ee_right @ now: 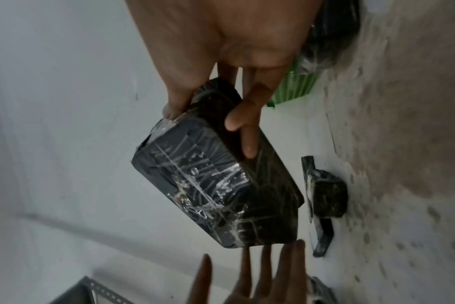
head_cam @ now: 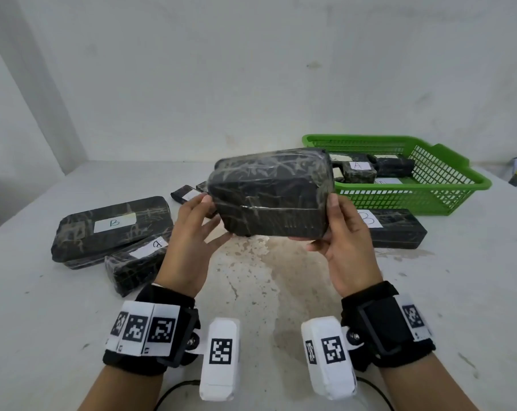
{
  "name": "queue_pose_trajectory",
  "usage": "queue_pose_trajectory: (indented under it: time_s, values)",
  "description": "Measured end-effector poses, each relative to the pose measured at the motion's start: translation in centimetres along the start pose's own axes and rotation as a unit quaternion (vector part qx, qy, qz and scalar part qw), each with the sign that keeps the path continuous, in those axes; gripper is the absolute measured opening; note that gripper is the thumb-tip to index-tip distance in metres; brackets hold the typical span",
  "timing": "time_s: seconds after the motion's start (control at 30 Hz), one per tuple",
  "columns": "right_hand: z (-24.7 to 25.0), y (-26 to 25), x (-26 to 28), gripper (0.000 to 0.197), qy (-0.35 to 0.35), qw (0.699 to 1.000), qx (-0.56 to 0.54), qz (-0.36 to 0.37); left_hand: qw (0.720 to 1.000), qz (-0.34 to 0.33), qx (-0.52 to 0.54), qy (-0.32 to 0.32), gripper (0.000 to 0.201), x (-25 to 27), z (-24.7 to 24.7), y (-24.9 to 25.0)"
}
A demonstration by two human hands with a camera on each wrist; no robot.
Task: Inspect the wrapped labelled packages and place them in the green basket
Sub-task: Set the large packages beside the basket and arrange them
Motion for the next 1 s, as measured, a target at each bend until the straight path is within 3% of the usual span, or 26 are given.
queue_pose_trajectory:
  time_s: [0.1, 0.2, 0.37, 0.43, 0.53, 0.63, 0.73, 0.9, 1.0]
  values:
    - [0.2, -0.2, 0.1, 0.024, 0.028, 0.995, 0.061, 0.077, 0.999, -0.039, -0.017, -0.01, 0.042, 0.1, -0.2, 0.3]
    - [-0.1, -0.3, 0.5, 0.016, 0.005, 0.986, 0.093, 0.139, 0.991, -0.087, -0.062, -0.086, 0.062, 0.5, -0.8, 0.3]
    - [-0.4, -0.4, 0.6, 0.022, -0.061, 0.98, 0.098, 0.163, 0.967, -0.121, -0.143, -0.171, 0.078, 0.9, -1.7, -0.2]
    - [-0.6, -0.4, 0.6, 0.025, -0.078, 0.98, 0.095, 0.158, 0.959, -0.132, -0.18, -0.177, 0.071, 1.0, -1.7, -0.4]
    - [-0.9, -0.4, 0.8, 0.029, -0.079, 0.985, 0.075, 0.133, 0.972, -0.129, -0.127, -0.151, 0.043, 1.0, -1.5, -0.2]
    - [-1.0, -0.3, 0.8, 0.046, -0.067, 0.991, 0.106, 0.051, 0.978, -0.114, -0.086, -0.153, 0.044, 1.1, -1.5, -0.2]
    - [-1.1, -0.2, 0.9, 0.06, -0.098, 0.985, 0.139, -0.012, 0.98, -0.1, -0.081, -0.152, 0.045, 1.1, -1.6, -0.2]
    - [-1.4, -1.0, 1.3, 0.043, -0.14, 0.986, 0.083, -0.021, 0.983, -0.085, -0.031, -0.161, 0.041, 1.2, -1.5, 0.4]
    - [-1.5, -1.1, 1.3, 0.034, -0.127, 0.991, 0.034, -0.028, 0.982, -0.09, -0.027, -0.166, 0.038, 1.4, -1.7, 0.6]
Point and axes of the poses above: each hand's wrist, its own x-axis away from the middle knuckle, its own z-axis out of the back of the hand, y = z × x, the point moved 2 cm from there along -x, towards the middle knuckle
